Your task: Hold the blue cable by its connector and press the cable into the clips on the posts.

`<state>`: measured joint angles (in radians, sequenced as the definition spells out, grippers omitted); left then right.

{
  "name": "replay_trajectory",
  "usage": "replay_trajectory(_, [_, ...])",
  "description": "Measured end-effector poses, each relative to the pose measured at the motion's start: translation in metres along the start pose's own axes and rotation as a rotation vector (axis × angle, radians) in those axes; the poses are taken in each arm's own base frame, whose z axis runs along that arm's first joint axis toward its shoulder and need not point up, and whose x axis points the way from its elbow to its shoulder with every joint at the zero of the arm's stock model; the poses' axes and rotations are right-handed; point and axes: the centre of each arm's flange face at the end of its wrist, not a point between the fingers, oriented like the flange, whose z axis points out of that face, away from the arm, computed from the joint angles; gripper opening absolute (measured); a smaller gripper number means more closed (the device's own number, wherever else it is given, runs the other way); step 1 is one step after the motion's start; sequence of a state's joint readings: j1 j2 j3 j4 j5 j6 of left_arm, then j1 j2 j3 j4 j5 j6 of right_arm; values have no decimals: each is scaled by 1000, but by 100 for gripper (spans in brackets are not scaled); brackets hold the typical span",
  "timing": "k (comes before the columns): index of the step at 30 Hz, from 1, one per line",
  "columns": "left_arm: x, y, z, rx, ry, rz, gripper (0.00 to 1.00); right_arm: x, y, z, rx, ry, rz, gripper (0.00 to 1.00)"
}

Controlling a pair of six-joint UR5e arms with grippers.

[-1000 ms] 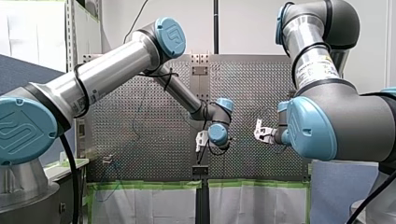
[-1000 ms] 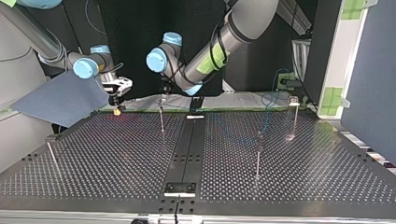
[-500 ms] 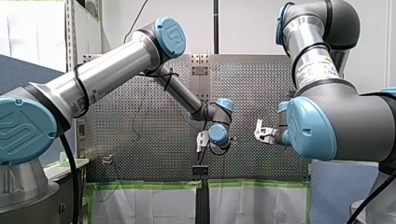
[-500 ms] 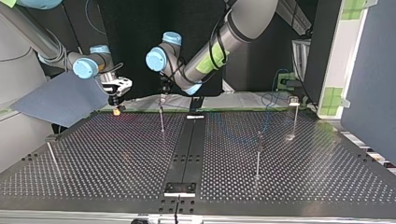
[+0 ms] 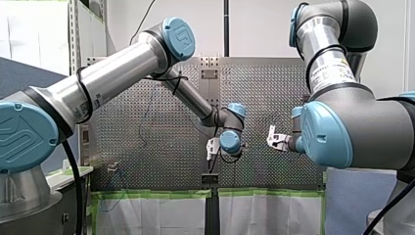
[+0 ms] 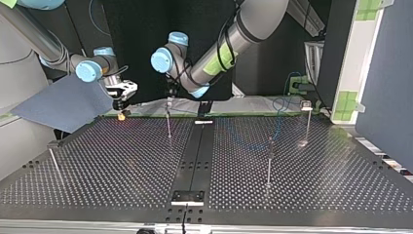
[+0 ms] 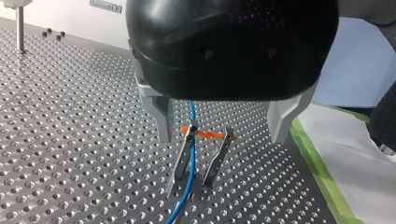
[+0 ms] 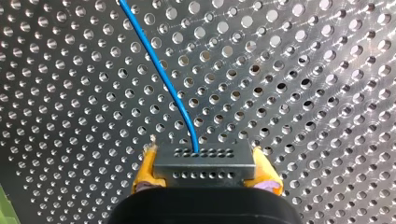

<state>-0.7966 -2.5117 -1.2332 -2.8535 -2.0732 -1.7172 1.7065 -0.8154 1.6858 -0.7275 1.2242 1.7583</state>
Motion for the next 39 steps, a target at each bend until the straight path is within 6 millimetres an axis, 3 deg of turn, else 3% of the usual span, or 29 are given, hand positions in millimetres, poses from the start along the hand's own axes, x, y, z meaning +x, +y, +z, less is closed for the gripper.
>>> replay_trajectory(6, [-3, 3, -10, -24, -16, -6, 100, 0, 0, 0, 1, -1, 0, 0])
replay_trajectory(21, [-46, 7, -51, -1, -136, -72, 100, -1, 1, 0, 0, -2, 1, 0])
replay_trajectory(39, [-86, 28, -107, -44, -239, -164, 100, -2, 2, -1, -2, -8, 5, 0])
